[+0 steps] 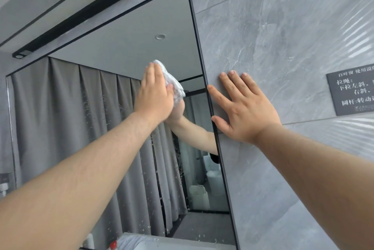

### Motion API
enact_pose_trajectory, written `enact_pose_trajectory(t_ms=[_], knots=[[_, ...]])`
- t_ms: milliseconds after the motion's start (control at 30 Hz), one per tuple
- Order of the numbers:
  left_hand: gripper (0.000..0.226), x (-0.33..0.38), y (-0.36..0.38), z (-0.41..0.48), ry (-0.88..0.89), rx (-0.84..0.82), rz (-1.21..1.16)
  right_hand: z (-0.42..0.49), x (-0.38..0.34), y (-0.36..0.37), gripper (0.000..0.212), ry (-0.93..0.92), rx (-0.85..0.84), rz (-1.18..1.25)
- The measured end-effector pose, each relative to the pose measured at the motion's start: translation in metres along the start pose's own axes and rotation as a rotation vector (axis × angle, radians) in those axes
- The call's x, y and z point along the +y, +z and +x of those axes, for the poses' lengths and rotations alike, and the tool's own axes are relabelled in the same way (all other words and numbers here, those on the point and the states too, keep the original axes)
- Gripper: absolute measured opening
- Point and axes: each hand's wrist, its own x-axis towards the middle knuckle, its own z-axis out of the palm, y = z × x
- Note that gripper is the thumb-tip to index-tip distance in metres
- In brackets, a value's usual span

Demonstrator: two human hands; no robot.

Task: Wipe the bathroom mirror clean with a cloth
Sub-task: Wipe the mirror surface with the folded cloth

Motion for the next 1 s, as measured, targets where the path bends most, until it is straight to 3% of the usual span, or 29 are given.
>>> enact_pose_trajectory(t_ms=[167, 333, 533, 1000], knots=[[0.068, 0.015, 0.024, -0.082, 0.493, -0.047, 0.166, 0.000, 0.000, 0.000, 0.073, 0.000, -0.009, 0.006], [0.070, 0.018, 0.040, -0.117, 0.678, -0.082, 0.278, 0.000, 0.000, -0.001, 0.072, -0.005, -0.003, 0.019], [0.071, 0.030, 0.023, -0.051, 0.399, -0.041, 0.162, 0.000, 0.001, 0.000, 0.073, -0.008, -0.007, 0.024], [0.062, 0.058, -0.046, 0.138, 0.153, -0.047, 0.001, 0.000, 0.002, 0.002, 0.072, -0.021, 0.016, 0.042]])
